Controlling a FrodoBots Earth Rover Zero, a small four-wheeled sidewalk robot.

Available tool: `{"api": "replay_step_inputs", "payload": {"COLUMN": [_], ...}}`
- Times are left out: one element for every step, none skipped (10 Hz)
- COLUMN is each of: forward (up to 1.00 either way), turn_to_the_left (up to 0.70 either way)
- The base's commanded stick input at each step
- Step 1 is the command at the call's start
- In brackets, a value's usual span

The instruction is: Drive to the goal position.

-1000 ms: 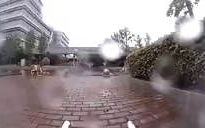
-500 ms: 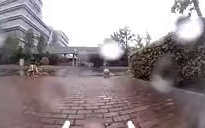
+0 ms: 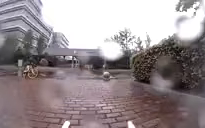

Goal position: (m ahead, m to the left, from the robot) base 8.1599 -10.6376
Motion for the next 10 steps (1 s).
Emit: {"api": "replay_step_inputs", "payload": {"forward": [0.7, 0.7, 0.7, 0.7, 0.7, 0.7, 0.7, 0.7, 0.7, 0.7], "turn_to_the_left": [0.0, 0.0, 0.0, 0.0, 0.0, 0.0, 0.0, 0.0, -0.05, -0.14]}}
